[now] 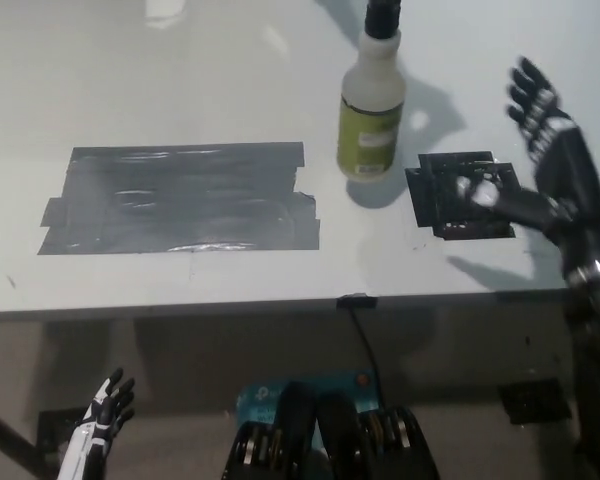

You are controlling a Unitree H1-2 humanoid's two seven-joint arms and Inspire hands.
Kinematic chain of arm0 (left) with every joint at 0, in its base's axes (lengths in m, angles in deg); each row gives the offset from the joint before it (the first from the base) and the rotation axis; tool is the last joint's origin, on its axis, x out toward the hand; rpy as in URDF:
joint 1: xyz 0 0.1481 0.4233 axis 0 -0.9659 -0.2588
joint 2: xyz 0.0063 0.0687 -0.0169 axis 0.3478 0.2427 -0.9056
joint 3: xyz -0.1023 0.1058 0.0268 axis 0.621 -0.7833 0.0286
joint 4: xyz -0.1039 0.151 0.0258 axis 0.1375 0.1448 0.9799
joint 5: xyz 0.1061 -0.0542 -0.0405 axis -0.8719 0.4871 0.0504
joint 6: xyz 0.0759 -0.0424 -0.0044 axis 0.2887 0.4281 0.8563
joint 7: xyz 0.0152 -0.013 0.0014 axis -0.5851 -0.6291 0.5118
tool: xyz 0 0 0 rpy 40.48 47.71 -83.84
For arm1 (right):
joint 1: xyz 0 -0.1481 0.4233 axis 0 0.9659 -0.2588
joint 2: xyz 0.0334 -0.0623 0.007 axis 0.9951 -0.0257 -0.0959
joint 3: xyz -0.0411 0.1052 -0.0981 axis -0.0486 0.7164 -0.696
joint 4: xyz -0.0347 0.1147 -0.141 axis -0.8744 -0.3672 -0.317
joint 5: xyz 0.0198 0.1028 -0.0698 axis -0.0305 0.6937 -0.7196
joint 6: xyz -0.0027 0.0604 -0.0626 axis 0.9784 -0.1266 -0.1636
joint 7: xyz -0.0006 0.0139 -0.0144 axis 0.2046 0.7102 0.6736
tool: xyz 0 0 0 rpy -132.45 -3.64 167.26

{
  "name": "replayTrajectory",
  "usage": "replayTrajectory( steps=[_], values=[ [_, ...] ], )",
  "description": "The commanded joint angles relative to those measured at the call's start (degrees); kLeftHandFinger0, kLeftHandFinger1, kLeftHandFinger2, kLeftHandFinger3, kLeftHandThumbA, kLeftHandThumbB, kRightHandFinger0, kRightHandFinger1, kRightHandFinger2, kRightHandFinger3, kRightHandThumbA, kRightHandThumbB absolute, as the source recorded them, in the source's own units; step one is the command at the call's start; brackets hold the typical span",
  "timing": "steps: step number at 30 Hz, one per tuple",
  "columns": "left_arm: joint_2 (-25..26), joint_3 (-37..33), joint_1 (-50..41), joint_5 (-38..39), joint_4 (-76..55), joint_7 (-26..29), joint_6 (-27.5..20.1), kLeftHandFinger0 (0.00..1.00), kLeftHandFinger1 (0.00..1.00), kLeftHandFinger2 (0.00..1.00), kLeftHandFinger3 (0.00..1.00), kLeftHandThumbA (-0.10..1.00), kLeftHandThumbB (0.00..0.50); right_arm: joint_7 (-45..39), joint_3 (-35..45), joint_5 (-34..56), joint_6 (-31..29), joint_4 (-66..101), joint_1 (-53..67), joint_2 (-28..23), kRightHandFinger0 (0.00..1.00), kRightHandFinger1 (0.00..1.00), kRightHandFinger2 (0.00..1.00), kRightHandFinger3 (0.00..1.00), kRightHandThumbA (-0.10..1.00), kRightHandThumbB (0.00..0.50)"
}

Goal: A person hands a spray bottle to the robot which it grabs with its right hand and places on the black spot infront of it on the table

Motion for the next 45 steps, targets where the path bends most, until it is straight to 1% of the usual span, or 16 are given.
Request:
replayTrajectory(
  steps=[1,5,8,10,18,20,27,33,36,38,39,40,41,42,43,45],
  values=[
    [0.3,-0.4,-0.4,-0.6,-1.2,-0.6,-2.5,1.0,1.0,1.0,1.0,0.99,0.163,-1.8,-1.2,1.4,6.8,-6.5,-9.7,1.1,1.0,1.0,1.0,1.0,1.0,0.4],
    [0.6,-0.5,-0.5,-1.0,-1.4,-0.5,-2.5,1.0,1.0,1.0,1.0,0.99,0.156,-1.3,-0.9,1.8,6.6,-13.4,-13.9,2.6,1.0,1.0,1.0,1.0,1.0,0.455],
    [0.7,-0.6,-0.3,-1.4,-1.6,-0.4,-2.4,1.0,1.0,1.0,1.0,1.0,0.154,-1.5,-0.8,1.8,5.8,-17.9,-16.5,3.4,1.0,1.0,1.0,1.0,1.0,0.44],
    [0.6,-0.5,-0.4,-1.2,-1.8,-0.4,-2.1,1.0,1.0,1.0,1.0,0.99,0.168,-2.1,-1.6,1.0,5.3,-21.6,-18.7,3.8,1.0,1.0,1.0,1.0,1.0,0.5],
    [0.5,-0.5,0.1,-0.6,-2.0,-0.7,-1.6,1.0,1.0,1.0,1.0,0.98,0.185,-2.0,-3.4,-0.2,5.2,-28.4,-24.0,4.5,1.0,1.0,1.0,1.0,1.0,0.469],
    [0.5,-0.5,0.0,-1.1,-2.0,-0.5,-1.5,1.0,1.0,1.0,1.0,0.98,0.194,-2.2,-3.2,0.5,5.3,-29.4,-24.5,4.8,1.0,1.0,1.0,1.0,1.0,0.497],
    [0.7,-0.6,0.1,-1.1,-2.0,-0.7,-1.6,1.0,1.0,1.0,1.0,1.0,0.208,-2.8,-1.9,2.3,4.8,-33.1,-26.1,5.8,1.0,1.0,1.0,1.0,1.0,0.5],
    [0.5,-0.7,0.0,-1.3,-2.5,-0.6,-1.1,1.0,1.0,1.0,1.0,0.99,0.208,-3.3,-3.1,0.7,2.8,-35.8,-27.1,5.7,1.0,1.0,1.0,1.0,1.0,0.458],
    [0.5,-0.7,0.0,-1.0,-2.5,-0.7,-1.0,1.0,1.0,1.0,1.0,0.98,0.213,-3.8,-3.8,0.1,1.7,-38.2,-27.5,5.6,1.0,1.0,1.0,1.0,1.0,0.461],
    [0.4,-0.7,0.1,-1.1,-2.2,-0.6,-1.5,1.0,1.0,1.0,1.0,0.98,0.211,-3.8,-4.9,-1.1,0.4,-40.5,-28.1,5.3,1.0,1.0,1.0,1.0,0.98,0.381],
    [0.4,-0.7,0.1,-1.0,-2.0,-0.6,-1.7,1.0,1.0,1.0,1.0,0.98,0.204,-2.5,-3.1,0.4,0.1,-42.1,-28.6,6.1,1.0,0.88,0.87,0.94,0.59,0.142],
    [0.4,-0.8,0.1,-1.0,-2.1,-0.6,-1.9,1.0,1.0,1.0,1.0,0.98,0.196,0.7,-0.4,2.0,-1.0,-43.8,-29.0,7.5,0.45,0.23,0.32,0.45,0.15,0.268],
    [0.4,-0.8,0.2,-1.1,-2.1,-0.5,-1.9,1.0,1.0,1.0,1.0,0.98,0.198,2.7,0.2,1.6,-2.8,-44.7,-29.1,7.9,0.14,0.16,0.31,0.43,0.07,0.285],
    [0.4,-0.8,0.4,-1.1,-2.1,-0.5,-1.8,1.0,1.0,1.0,1.0,0.98,0.194,3.9,0.5,1.2,-3.7,-45.0,-29.3,8.2,0.03,0.13,0.32,0.33,-0.03,0.273],
    [0.5,-0.8,0.3,-1.2,-2.3,-0.5,-1.6,1.0,1.0,1.0,1.0,0.97,0.189,5.0,1.3,1.0,-5.8,-45.5,-29.4,8.8,0.0,0.2,0.46,0.31,-0.1,0.227],
    [0.5,-0.8,0.3,-1.4,-2.4,-0.4,-1.5,1.0,1.0,1.0,1.0,0.97,0.182,4.7,2.1,1.3,-8.4,-44.9,-29.0,9.3,0.0,0.3,0.57,0.3,-0.08,0.212]
  ],
)
